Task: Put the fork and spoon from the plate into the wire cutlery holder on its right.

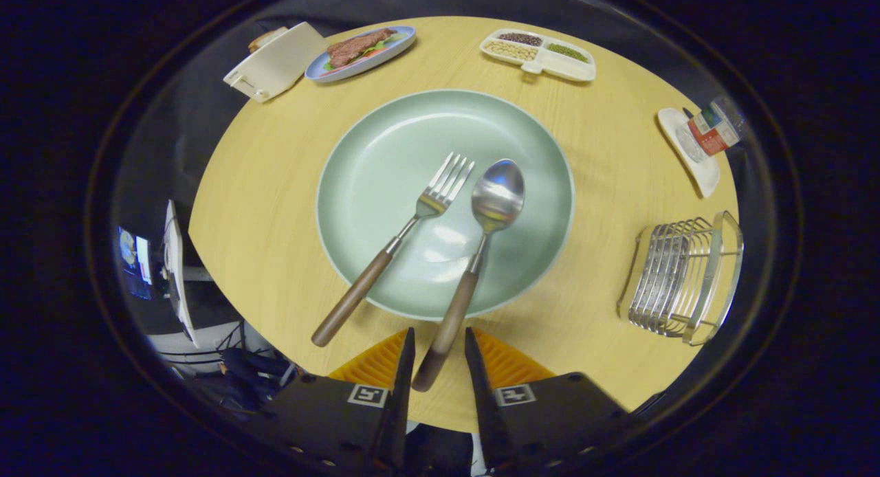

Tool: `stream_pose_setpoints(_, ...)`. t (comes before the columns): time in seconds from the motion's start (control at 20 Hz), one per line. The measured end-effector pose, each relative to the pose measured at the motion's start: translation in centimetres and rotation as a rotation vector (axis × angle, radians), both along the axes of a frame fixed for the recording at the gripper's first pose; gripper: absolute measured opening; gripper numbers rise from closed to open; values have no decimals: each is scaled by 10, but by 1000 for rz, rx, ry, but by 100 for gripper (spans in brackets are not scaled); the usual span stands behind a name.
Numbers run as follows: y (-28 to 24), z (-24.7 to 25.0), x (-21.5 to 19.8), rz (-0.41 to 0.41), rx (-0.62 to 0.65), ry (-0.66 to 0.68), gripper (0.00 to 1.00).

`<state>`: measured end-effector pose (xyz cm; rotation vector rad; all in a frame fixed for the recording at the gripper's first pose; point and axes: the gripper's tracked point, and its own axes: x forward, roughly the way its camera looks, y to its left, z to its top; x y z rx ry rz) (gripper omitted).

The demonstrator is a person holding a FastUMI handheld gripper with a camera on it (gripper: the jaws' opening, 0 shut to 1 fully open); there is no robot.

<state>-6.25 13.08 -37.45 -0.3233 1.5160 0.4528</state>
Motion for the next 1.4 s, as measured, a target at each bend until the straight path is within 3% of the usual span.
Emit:
stream_pose_setpoints(0.05,0,-1,-1,-12,1,6,19)
stream_pose_setpoints(0.3,-4,3,1,-43,29,19,1)
stream_pose_setpoints(1.0,-23,101,19,-53,194,-25,1)
stream_pose_setpoints(1.4,-115,164,51,-179,160,-84,1)
